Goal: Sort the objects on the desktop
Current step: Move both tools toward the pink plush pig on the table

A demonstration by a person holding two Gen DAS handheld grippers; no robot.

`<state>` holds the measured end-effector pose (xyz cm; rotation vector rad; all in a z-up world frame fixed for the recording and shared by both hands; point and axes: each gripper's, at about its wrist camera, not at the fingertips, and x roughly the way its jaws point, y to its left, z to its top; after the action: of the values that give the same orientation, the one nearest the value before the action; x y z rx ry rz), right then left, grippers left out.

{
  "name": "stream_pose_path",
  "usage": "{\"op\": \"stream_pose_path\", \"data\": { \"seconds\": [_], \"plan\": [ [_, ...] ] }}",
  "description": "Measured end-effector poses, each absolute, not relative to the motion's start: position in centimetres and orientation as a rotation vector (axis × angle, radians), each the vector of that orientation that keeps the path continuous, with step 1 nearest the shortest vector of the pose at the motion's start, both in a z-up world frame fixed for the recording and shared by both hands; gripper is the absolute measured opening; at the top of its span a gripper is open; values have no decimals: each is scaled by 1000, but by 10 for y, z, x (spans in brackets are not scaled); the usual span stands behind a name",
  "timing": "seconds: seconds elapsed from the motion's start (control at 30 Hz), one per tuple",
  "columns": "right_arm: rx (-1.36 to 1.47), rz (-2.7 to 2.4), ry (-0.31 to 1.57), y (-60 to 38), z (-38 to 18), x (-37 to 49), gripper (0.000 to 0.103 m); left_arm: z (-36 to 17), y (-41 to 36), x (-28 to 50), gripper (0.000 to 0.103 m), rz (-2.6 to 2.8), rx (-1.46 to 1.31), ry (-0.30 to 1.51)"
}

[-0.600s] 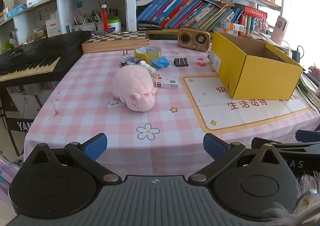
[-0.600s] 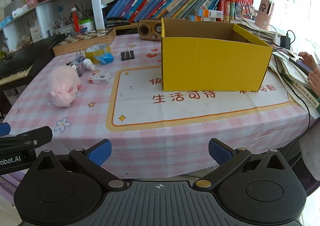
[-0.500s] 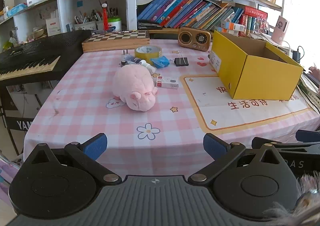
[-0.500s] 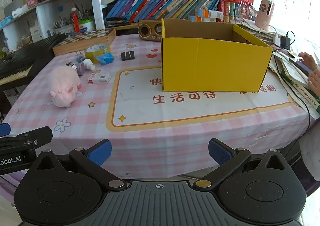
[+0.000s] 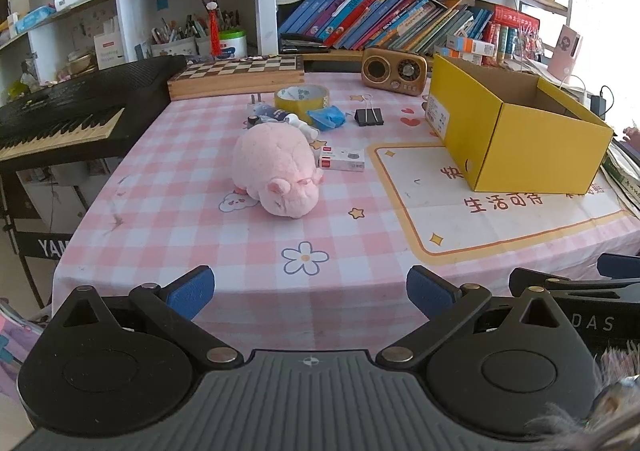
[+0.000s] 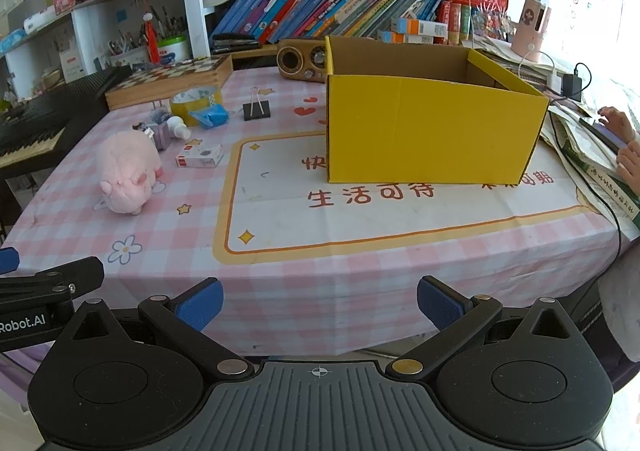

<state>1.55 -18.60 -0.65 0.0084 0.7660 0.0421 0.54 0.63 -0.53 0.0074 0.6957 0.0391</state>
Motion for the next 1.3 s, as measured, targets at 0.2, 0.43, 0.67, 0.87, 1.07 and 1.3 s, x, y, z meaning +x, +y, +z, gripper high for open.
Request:
{"op": "stream_pose_path", "data": {
  "seconds": [0.2,0.43,0.67,0.87,1.07,1.3],
  "plan": [
    [-2,47,765,-182,-6,17,103,-6,9,7,103,46,15,699],
    [-10,64,766,-177,-7,19,103,-8,14,9,103,56,18,712],
    [-7,82,777,-175,-8,21,103,-8,17,11,103,59,14,717],
    [-15,111,784,-171,-8,21,103,-8,24,10,103,65,-22,718],
    [-18,133,779,-165,-7,20,103,-9,28,12,103,80,-32,728],
    [8,170,779,-161,-7,21,103,-9,36,11,103,83,-50,717]
  ]
}}
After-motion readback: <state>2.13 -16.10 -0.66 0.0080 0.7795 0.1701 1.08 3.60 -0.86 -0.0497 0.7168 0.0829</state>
